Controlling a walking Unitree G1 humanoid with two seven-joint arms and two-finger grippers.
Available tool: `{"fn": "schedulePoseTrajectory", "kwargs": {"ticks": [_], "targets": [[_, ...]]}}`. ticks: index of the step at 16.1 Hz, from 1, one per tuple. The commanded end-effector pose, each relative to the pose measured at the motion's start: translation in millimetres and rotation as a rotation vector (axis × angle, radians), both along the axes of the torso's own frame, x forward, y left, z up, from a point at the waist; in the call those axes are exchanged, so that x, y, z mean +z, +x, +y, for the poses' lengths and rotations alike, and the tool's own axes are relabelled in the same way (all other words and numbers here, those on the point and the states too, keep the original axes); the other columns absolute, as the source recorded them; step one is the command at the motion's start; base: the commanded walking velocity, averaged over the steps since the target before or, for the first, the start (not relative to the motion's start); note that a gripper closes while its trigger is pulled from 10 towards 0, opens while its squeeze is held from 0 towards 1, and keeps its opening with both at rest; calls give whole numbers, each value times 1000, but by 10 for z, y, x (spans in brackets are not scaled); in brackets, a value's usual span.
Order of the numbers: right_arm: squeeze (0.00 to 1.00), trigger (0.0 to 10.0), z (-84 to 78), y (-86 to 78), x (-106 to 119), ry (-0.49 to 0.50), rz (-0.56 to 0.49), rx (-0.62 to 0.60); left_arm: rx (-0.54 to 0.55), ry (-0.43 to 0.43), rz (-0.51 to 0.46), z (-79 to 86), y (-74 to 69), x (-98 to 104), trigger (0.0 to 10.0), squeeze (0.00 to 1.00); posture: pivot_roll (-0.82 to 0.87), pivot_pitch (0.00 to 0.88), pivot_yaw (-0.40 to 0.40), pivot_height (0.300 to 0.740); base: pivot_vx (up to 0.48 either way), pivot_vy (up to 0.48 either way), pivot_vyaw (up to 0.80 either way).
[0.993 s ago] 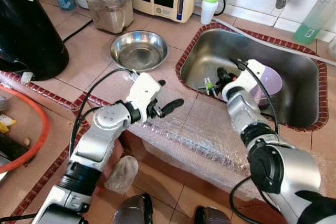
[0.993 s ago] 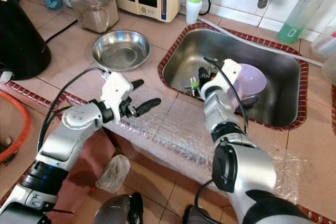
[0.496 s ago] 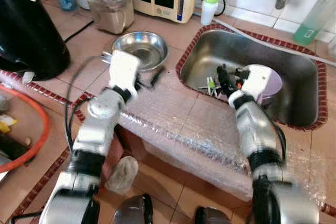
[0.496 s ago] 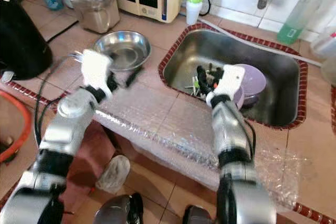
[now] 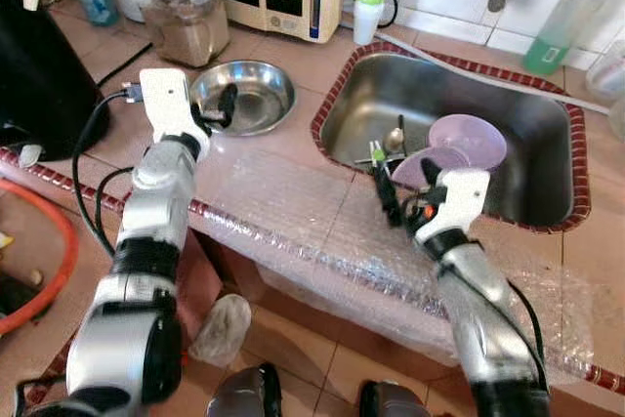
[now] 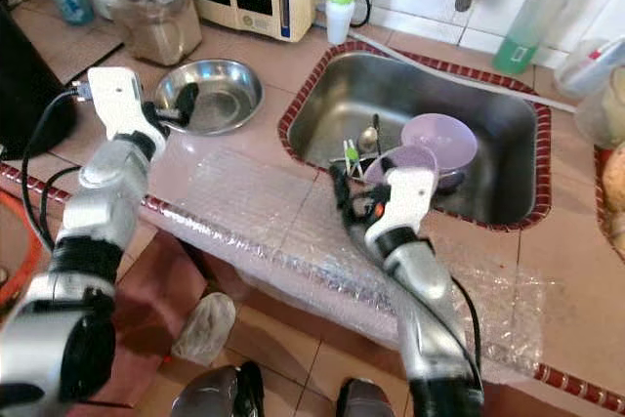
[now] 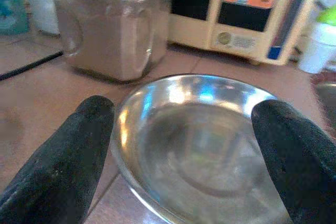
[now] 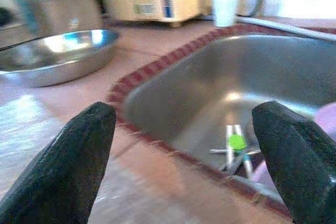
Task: Kitchen organization
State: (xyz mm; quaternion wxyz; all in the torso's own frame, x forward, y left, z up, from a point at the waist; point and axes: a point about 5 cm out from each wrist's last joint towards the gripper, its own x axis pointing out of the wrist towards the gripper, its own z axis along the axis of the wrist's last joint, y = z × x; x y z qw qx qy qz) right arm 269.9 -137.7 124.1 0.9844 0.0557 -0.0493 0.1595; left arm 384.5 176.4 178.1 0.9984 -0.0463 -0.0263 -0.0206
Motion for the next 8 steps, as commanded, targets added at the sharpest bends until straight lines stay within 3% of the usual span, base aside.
{"fn": "schedulePoseTrajectory", "kwargs": {"ticks": [1, 5, 8], "targets": [[0, 10000, 44, -55, 57, -8, -4, 20, 31, -26, 5, 45, 33, 34, 10000, 0, -146, 144, 40, 740, 0, 0, 0], [0, 10000, 55, -255, 89, -7, 36, 25, 58, -92, 65, 59, 139, 26, 10000, 0, -186, 187, 55, 740, 0, 0, 0], [0, 10000, 69, -350, 152, 0, 60, 45, 128, -152, 146, 165, 178, -34, 10000, 0, -220, 219, 55, 740, 0, 0, 0]]}}
